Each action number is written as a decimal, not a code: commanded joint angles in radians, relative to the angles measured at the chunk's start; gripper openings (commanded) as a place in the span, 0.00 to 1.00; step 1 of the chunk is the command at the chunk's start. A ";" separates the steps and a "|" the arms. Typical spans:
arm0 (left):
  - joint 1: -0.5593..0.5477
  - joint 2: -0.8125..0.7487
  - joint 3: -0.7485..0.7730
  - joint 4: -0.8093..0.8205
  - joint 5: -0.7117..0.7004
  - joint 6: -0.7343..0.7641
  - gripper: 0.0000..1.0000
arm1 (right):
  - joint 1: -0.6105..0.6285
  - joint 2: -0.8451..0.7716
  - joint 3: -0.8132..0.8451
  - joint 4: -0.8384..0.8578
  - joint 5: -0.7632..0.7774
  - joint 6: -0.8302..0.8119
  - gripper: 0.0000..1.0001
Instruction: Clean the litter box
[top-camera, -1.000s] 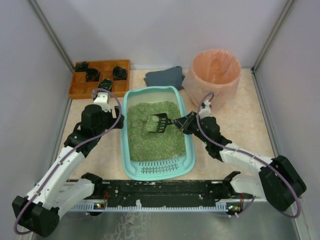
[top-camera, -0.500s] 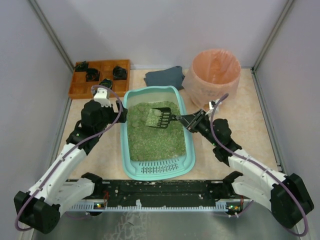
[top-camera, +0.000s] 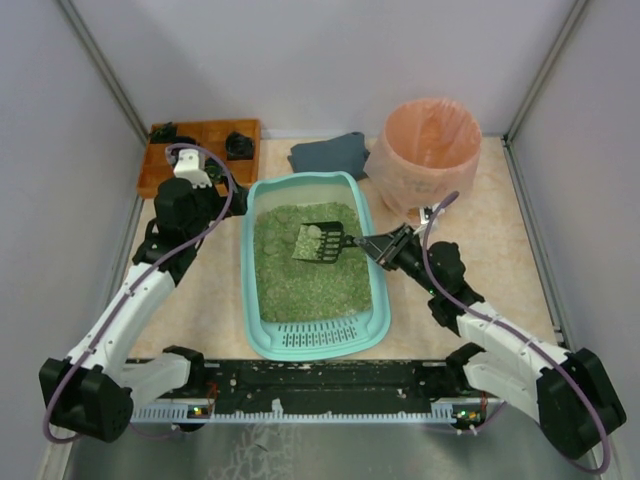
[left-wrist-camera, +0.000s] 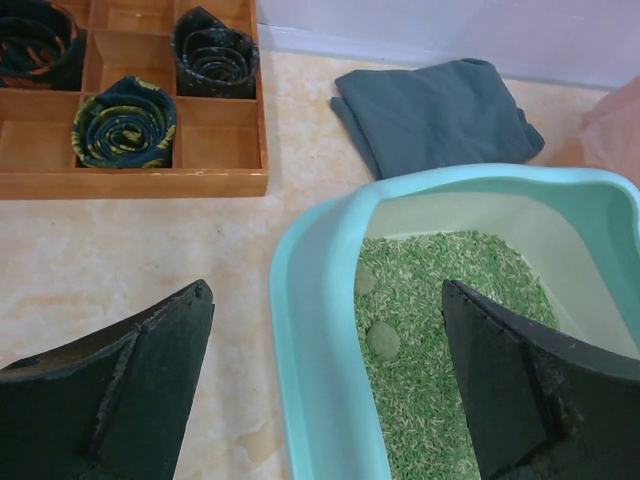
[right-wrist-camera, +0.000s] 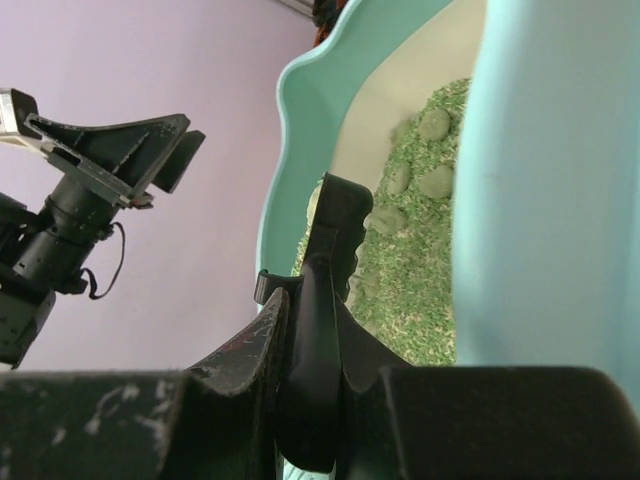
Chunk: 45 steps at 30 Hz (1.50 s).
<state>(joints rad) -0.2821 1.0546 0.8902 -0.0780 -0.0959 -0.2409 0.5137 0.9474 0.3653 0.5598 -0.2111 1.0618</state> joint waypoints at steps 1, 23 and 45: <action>0.026 0.019 0.038 0.090 0.001 -0.010 1.00 | -0.027 -0.074 -0.016 0.038 0.013 -0.015 0.00; 0.063 0.017 -0.009 0.125 0.163 0.052 1.00 | -0.069 0.044 -0.073 0.370 -0.146 0.173 0.00; 0.063 0.019 0.013 0.091 0.143 0.079 1.00 | -0.083 -0.040 0.017 0.143 -0.141 -0.006 0.00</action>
<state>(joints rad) -0.2226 1.0901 0.8913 0.0170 0.0528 -0.1806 0.4248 0.9489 0.3134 0.7139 -0.3630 1.1355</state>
